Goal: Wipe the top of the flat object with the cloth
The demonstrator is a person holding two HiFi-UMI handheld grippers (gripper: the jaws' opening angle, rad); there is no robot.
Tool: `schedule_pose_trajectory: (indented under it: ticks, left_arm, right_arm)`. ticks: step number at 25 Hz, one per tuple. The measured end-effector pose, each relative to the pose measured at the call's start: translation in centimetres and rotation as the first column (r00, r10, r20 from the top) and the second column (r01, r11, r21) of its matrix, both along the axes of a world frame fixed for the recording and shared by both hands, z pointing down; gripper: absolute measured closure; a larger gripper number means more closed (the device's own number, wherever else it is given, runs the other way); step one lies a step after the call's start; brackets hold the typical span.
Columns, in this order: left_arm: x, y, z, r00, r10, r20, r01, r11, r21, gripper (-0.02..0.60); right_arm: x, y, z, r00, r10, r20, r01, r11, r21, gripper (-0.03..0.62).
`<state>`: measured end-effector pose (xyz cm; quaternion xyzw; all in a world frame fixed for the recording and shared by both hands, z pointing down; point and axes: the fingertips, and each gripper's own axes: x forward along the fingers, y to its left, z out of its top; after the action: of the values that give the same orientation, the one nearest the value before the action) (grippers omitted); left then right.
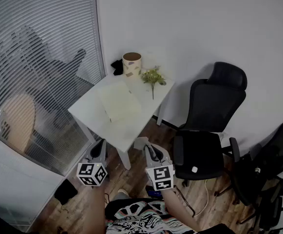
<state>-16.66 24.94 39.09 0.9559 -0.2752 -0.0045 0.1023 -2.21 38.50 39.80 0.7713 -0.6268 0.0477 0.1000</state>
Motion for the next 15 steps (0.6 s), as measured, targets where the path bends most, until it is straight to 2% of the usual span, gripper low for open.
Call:
schedule_pose_trajectory:
  ticks: [5, 10, 13, 15]
  left_arm:
    - [-0.2, 0.2, -0.3, 0.999, -0.026, 0.025, 0.025, 0.999, 0.035, 0.523]
    - [-1.4, -0.1, -0.4, 0.993, -0.107, 0.056, 0.102, 0.991, 0.082, 0.523]
    - [-1.6, 0.4, -0.6, 0.995, -0.091, 0.032, 0.088, 0.994, 0.069, 0.522]
    - [-1.9, 0.6, -0.9, 0.997, -0.083, -0.006, 0.083, 0.995, 0.054, 0.472]
  right_arm:
    - [-0.1, 0.4, 0.4, 1.000, -0.004, 0.011, 0.004, 1.000, -0.008, 0.572]
    - [-0.8, 0.6, 0.9, 1.000, -0.020, 0.021, 0.020, 1.000, -0.014, 0.572]
    - [-1.0, 0.9, 0.9, 0.999, -0.025, 0.027, 0.025, 1.000, -0.012, 0.572]
    - [-1.0, 1.0, 1.0, 0.999, -0.026, 0.031, 0.027, 1.000, -0.005, 0.572]
